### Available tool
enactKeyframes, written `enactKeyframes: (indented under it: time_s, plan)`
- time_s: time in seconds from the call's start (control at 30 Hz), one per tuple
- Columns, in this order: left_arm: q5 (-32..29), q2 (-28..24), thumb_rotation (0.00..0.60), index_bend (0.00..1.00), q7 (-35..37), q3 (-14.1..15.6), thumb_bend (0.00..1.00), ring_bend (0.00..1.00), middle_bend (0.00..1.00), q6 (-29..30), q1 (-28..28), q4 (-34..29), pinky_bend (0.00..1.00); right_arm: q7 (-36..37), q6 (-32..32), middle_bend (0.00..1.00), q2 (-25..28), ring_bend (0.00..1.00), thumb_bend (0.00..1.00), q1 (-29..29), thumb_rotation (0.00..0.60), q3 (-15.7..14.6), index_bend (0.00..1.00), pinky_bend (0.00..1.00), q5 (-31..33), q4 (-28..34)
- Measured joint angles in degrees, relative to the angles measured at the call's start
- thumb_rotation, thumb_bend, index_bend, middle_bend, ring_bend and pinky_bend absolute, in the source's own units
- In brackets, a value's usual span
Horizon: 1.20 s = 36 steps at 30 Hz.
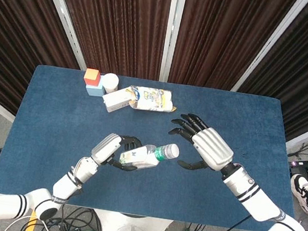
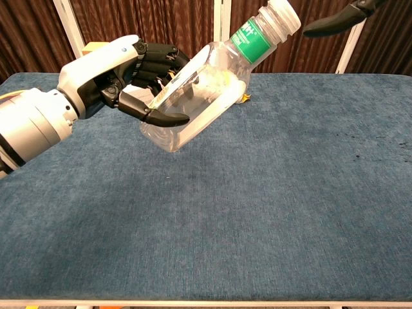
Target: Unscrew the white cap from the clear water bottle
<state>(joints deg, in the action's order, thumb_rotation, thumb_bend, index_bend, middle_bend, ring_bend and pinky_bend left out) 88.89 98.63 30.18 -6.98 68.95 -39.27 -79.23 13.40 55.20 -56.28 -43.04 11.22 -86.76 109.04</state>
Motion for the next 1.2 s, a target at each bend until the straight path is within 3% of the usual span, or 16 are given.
enactKeyframes:
  time_s: [0.33, 0.73, 1.2]
  plan:
    - [0.02, -0.34, 0.600, 0.59, -0.24, 0.25, 0.40, 0.49, 0.58, -0.35, 0.00, -0.18, 0.57, -1.04, -0.91, 0.13, -0.72, 0.00, 0.22, -0.53, 0.596, 0.01, 0.33, 0.00, 0.60, -0.10]
    - [0.12, -0.40, 0.600, 0.59, -0.53, 0.36, 0.40, 0.49, 0.58, -0.36, 0.03, -0.08, 0.57, -1.76, -2.08, 0.13, -0.66, 0.00, 0.23, -0.97, 0.596, -0.23, 0.35, 0.00, 1.22, 0.29]
    - [-0.02, -0.43, 0.600, 0.59, -0.28, 0.42, 0.40, 0.49, 0.58, -0.43, 0.13, 0.32, 0.57, -2.36, -2.46, 0.17, -0.99, 0.00, 0.35, -1.27, 0.600, -0.16, 0.46, 0.00, 1.81, 0.31]
